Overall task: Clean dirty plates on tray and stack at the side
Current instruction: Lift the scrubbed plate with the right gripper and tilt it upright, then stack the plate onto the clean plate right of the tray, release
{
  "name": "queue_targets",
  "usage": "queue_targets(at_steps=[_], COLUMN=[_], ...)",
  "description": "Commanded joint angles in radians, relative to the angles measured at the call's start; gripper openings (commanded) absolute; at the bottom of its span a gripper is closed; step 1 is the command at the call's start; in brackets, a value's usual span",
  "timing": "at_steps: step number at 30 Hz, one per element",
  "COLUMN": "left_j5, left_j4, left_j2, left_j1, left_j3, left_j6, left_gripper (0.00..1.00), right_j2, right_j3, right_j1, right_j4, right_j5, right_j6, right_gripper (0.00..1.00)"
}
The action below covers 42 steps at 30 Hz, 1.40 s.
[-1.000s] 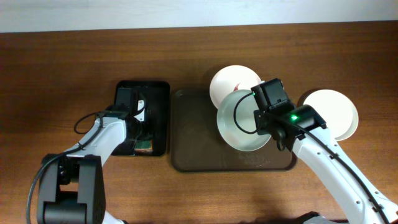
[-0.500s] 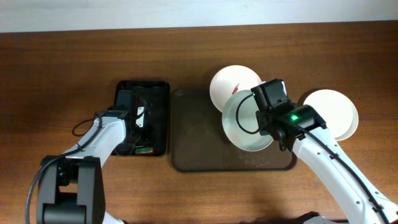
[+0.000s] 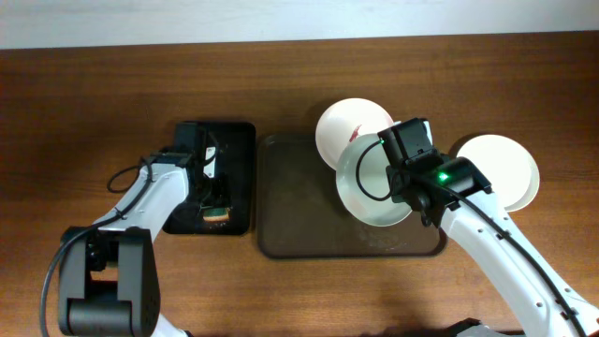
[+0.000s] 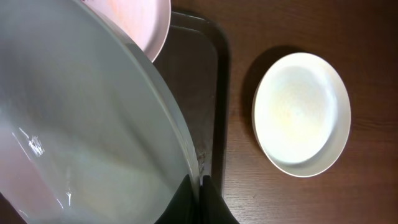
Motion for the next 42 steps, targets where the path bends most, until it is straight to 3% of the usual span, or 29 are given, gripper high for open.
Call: queue_targets(at_steps=[1,13,15,17,21,22,23,24,25,26,28,29,30,31,34,42], left_j5=[0.011,0.011,0.011,0.011,0.007,0.006,0.007,0.007,0.007,0.007,0.008,0.007,0.008,0.008,0.007,0.008], left_j4=[-0.036,-0.033,-0.021,-0.004,0.016,0.015,0.016,0.014,0.014,0.01,0.003,0.0,-0.005,-0.025,-0.077,-0.092], left_j2=[0.009,0.01,0.01,0.01,0.01,0.01,0.01,0.01,0.01,0.01,0.01,0.009,0.007,0.003,-0.013,-0.076], left_j1=[0.0,0.0,0.0,0.001,0.001,0.001,0.001,0.001,0.001,0.001,0.001,0.001,0.001,0.001,0.001,0.003], left_j3=[0.013,-0.095,-0.103,-0.103,-0.098,-0.095,-0.092,-0.087,-0.087,-0.087,-0.087,-0.086,-0.082,-0.07,-0.024,0.03], left_j6=[0.0,0.0,0.0,0.0,0.0,0.0,0.0,0.0,0.0,0.0,0.0,0.0,0.0,0.0,0.0,0.0], left_gripper=[0.63,0.7,0.53,0.0,0.0,0.18,0.51,0.53,0.22,0.01,0.0,0.06,0.35,0.5,0.54,0.56], right_j2=[-0.018,-0.018,-0.018,-0.018,-0.018,-0.018,-0.018,-0.018,-0.018,-0.018,-0.018,-0.018,-0.018,-0.018,-0.018,-0.018], right_j3=[0.028,0.028,0.028,0.028,0.028,0.028,0.028,0.028,0.028,0.029,0.028,0.028,0.028,0.029,0.028,0.028], right_j1=[0.003,0.003,0.004,0.013,0.067,0.076,0.091,0.107,0.113,0.115,0.107,0.098,0.089,0.071,0.008,-0.337], right_j4=[-0.01,0.006,0.013,0.016,0.017,0.017,0.02,0.032,0.035,0.038,0.048,0.055,0.058,0.059,0.068,0.133], right_j5=[0.089,0.242,0.278,0.298,0.322,0.343,0.377,0.397,0.406,0.413,0.413,0.41,0.408,0.404,0.336,-0.202], right_j6=[0.007,0.006,0.006,0.0,-0.073,-0.072,-0.072,-0.073,-0.073,-0.072,-0.07,-0.044,-0.02,0.023,0.087,0.087], right_gripper=[0.04,0.04,0.04,0.04,0.04,0.04,0.04,0.04,0.04,0.04,0.04,0.04,0.04,0.04,0.04,0.06])
